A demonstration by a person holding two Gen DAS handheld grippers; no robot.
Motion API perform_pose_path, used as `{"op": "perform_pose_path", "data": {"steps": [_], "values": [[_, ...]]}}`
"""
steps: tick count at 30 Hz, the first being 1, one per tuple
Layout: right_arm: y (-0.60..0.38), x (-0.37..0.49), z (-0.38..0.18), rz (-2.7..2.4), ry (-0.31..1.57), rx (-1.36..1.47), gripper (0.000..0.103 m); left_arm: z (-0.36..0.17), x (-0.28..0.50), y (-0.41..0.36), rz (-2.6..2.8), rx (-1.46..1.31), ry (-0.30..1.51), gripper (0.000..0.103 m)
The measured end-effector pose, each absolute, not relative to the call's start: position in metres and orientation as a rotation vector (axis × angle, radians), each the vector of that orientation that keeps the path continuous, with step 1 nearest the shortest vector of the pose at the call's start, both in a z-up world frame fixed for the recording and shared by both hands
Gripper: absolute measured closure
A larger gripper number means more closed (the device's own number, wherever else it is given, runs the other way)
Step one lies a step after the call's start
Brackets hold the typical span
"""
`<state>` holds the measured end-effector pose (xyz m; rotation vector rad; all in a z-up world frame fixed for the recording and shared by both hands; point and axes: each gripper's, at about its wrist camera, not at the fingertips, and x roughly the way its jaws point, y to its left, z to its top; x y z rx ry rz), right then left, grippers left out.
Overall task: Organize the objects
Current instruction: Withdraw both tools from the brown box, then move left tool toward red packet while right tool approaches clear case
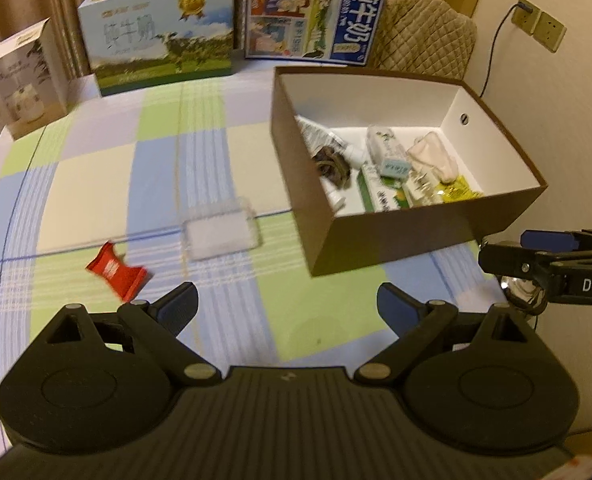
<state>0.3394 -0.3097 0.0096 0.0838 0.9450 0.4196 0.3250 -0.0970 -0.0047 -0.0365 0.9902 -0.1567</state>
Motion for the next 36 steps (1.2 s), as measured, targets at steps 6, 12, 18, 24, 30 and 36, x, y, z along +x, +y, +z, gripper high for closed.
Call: {"op": "perform_pose_path", "data": {"steps": [6, 12, 18, 24, 30, 36], "values": [[-0.285, 0.327, 0.000, 0.436, 0.986, 0.109, 0.021, -0.013, 0.311, -0.069, -0.139, -0.049, 1.015, 0.009], [-0.264, 0.317, -0.011, 0.441, 1.022, 0.153, 0.020, -0.020, 0.299, -0.043, -0.142, -0.065, 1.039, 0.009], [-0.244, 0.310, -0.021, 0.478, 1.043, 0.205, 0.012, -0.031, 0.289, -0.016, -0.099, -0.074, 1.064, 0.009], [-0.218, 0.308, -0.031, 0.500, 1.075, 0.179, 0.012, -0.041, 0.283, 0.009, -0.058, -0.095, 1.087, 0.009], [-0.194, 0.306, -0.041, 0.507, 1.089, 0.112, 0.012, -0.051, 0.282, 0.031, -0.011, -0.113, 1.102, 0.009], [-0.177, 0.311, -0.052, 0.505, 1.104, 0.085, 0.012, -0.060, 0.289, 0.043, 0.020, -0.113, 1.107, 0.009]]}}
